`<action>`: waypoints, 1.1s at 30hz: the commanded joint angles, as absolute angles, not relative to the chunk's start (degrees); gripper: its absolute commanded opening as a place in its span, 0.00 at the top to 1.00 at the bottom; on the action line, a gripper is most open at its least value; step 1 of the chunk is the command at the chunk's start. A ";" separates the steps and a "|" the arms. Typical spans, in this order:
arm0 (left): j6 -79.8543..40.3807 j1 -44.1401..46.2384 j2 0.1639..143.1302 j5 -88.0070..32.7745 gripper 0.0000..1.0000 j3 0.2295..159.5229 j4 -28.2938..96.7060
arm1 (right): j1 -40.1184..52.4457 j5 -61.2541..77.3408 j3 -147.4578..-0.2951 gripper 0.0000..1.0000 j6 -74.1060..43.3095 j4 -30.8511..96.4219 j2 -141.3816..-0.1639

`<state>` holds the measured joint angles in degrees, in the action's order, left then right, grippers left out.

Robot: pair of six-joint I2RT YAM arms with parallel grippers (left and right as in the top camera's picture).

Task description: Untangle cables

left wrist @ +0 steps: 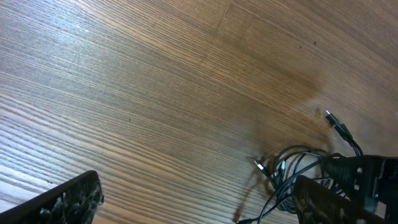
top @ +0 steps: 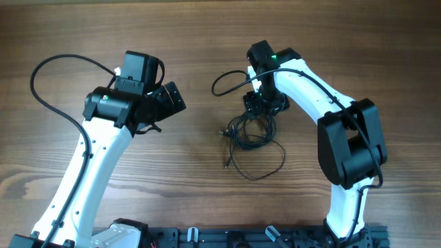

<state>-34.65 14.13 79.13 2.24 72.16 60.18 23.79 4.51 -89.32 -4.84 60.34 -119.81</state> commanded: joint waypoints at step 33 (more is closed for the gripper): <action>-34.79 14.00 78.76 2.02 0.00 72.34 58.65 | 23.92 12.60 -119.24 0.13 -0.40 77.91 -103.42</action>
